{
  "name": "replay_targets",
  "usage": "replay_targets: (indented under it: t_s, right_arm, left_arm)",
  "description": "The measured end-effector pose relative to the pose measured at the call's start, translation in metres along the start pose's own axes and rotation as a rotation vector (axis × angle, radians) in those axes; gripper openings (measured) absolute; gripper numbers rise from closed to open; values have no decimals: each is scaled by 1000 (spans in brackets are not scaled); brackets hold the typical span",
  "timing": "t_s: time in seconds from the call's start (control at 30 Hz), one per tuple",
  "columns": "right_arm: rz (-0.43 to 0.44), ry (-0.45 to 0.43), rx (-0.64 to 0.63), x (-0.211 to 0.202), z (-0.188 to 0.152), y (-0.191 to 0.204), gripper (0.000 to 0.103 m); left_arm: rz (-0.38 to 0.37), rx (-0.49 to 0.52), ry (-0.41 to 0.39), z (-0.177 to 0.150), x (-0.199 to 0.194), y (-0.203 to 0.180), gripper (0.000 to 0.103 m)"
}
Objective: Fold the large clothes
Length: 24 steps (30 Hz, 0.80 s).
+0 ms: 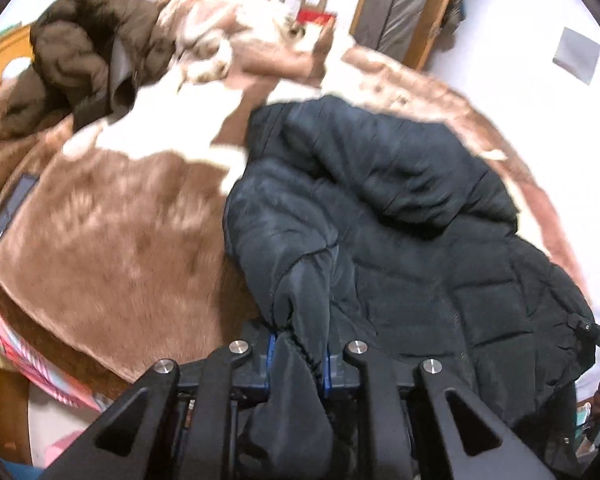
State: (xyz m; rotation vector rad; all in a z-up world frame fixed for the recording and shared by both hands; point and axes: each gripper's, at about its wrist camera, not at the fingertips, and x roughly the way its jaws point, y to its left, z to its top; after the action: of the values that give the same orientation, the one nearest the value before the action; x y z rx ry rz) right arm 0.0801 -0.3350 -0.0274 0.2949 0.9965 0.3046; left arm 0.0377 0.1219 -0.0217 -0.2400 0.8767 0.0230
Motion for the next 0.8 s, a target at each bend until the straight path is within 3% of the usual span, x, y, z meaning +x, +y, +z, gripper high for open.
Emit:
replay_targets:
  t_s: [0.13,0.27,0.4,0.6,0.8]
  right_arm:
    - [24,-30,-13,-32,-11,2,13]
    - [52,-28,15,-51,-37,-4,13]
    - [77,-34,40,-63,-41,-5,13]
    - [122,-113,34,-72,-3,3,13]
    - [136,-195,17,-69,65,14,13]
  left_arm:
    - [-46,-4,-55,-2,-36,1,16]
    - [-98,-68,-59,-21,-58,12,16]
    - [-130,-114,-56,-30,-66,20,16]
    - [-170,-142,-105,-1,-70,22,16]
    - [-185,-135,-162,63,-59,14,16]
